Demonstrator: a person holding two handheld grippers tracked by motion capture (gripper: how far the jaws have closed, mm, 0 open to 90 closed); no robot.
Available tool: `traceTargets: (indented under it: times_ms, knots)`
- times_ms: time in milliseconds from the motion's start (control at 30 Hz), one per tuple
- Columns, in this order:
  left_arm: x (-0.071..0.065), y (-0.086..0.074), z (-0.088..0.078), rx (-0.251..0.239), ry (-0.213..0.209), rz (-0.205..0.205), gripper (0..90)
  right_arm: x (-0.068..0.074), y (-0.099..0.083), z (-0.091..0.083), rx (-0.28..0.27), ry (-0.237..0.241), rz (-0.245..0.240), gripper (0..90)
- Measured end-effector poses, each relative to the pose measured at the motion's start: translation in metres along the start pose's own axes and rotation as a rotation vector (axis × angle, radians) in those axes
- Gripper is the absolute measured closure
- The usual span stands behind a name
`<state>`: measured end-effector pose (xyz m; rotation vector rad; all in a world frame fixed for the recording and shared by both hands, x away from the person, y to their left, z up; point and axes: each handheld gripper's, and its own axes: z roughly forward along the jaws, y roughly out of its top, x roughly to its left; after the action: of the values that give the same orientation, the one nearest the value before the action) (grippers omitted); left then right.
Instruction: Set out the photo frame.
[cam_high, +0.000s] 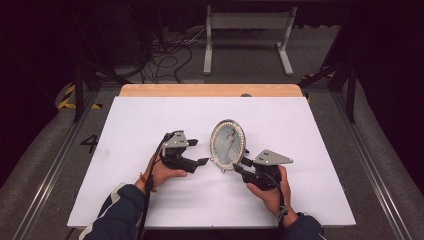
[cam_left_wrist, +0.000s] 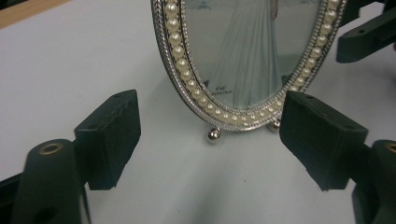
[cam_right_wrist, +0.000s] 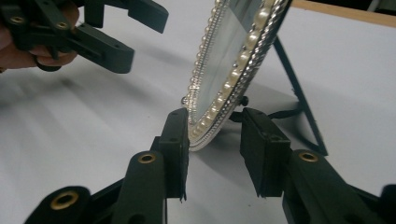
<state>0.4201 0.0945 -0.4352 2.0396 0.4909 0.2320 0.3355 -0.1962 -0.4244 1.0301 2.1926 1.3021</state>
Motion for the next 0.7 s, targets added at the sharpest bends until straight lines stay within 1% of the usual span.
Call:
traceTargets:
  times_ms: [33,100,133,167,233,267,300,333,400,433,567,633,700]
  knots:
    - [0.001,0.002,0.003,-0.009,0.003,-0.003,25.3,-0.001,0.001,-0.002,-0.007,-0.006,0.0,62.4]
    - [0.003,0.005,0.01,-0.02,-0.006,-0.015,26.7,-0.001,0.002,-0.005,-0.022,-0.019,0.009,63.0]
    - [0.003,0.005,0.01,-0.02,-0.006,-0.015,26.7,-0.001,0.002,-0.005,-0.022,-0.019,0.009,63.0]
    - [0.005,0.008,0.013,-0.032,-0.023,-0.017,27.5,-0.002,0.002,-0.007,-0.034,-0.023,0.014,64.6]
    - [0.006,0.009,0.014,-0.035,-0.02,-0.014,29.7,-0.002,0.002,-0.008,-0.038,-0.025,0.013,65.4]
    - [0.007,0.01,0.016,-0.047,-0.023,-0.014,29.7,-0.002,0.002,-0.008,-0.043,-0.027,0.014,66.0]
    - [0.009,0.01,0.017,-0.057,-0.032,-0.022,34.8,-0.002,0.003,-0.009,-0.049,-0.031,0.015,67.5]
    - [0.011,0.01,0.021,-0.062,-0.044,-0.041,35.8,-0.002,0.003,-0.009,-0.05,-0.029,0.019,68.0]
    - [0.012,0.011,0.023,-0.056,-0.048,-0.039,35.9,-0.002,0.003,-0.008,-0.051,-0.028,0.025,68.6]
    - [0.012,0.011,0.025,-0.054,-0.052,-0.037,37.2,-0.002,0.003,-0.008,-0.053,-0.03,0.028,69.6]
    - [0.013,0.01,0.029,-0.047,-0.062,-0.051,43.5,-0.001,0.004,-0.007,-0.065,-0.038,0.033,73.5]
    - [0.013,0.01,0.03,-0.03,-0.051,-0.041,47.2,-0.001,0.004,-0.006,-0.067,-0.034,0.044,75.4]
    - [0.014,0.009,0.03,-0.032,-0.051,-0.041,49.9,0.001,0.004,-0.006,-0.071,-0.047,0.041,75.5]
